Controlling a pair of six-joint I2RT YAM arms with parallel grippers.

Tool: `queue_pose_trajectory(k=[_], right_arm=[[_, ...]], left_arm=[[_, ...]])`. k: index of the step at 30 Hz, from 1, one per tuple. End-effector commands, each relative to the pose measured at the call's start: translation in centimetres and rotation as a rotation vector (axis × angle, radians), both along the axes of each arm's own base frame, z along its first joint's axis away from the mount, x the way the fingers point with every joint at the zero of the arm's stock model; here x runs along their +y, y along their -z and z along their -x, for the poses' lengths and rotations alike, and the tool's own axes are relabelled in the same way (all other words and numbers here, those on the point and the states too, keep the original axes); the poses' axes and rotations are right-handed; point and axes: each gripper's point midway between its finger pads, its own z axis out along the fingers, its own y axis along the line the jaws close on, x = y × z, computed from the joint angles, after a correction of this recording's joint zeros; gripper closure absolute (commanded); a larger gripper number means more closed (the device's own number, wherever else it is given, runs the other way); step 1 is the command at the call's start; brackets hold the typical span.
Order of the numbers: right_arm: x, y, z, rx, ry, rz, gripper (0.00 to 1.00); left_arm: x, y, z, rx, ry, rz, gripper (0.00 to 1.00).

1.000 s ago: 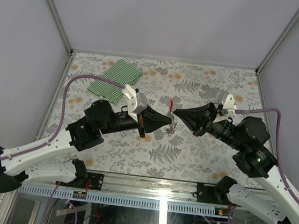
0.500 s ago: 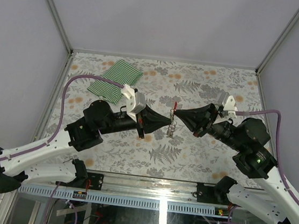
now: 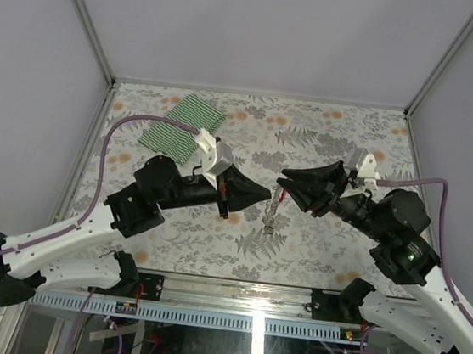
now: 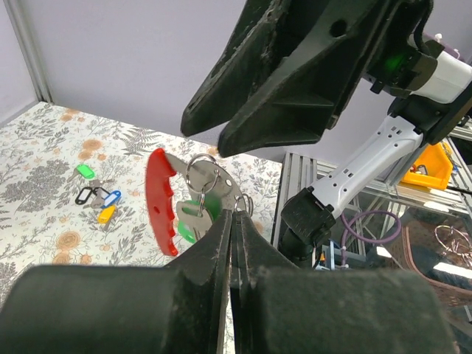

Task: Put the keys on the keyring

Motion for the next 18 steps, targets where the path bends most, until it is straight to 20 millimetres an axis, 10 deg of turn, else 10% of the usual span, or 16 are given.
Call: queue_pose_trajectory(k=[1, 18], right_arm=[[-1.3, -2.3, 0.4, -0.091, 0.04, -0.047, 0.66], [-3.3, 1.8, -1.5, -0.246, 0.192, 0.117, 0.63]], left_arm=[[0.3, -1.6, -0.3, 0.005, 0.001, 0.058, 1.0], [1.2, 2.1, -4.4, 0.184, -0.123, -0.097, 1.0]])
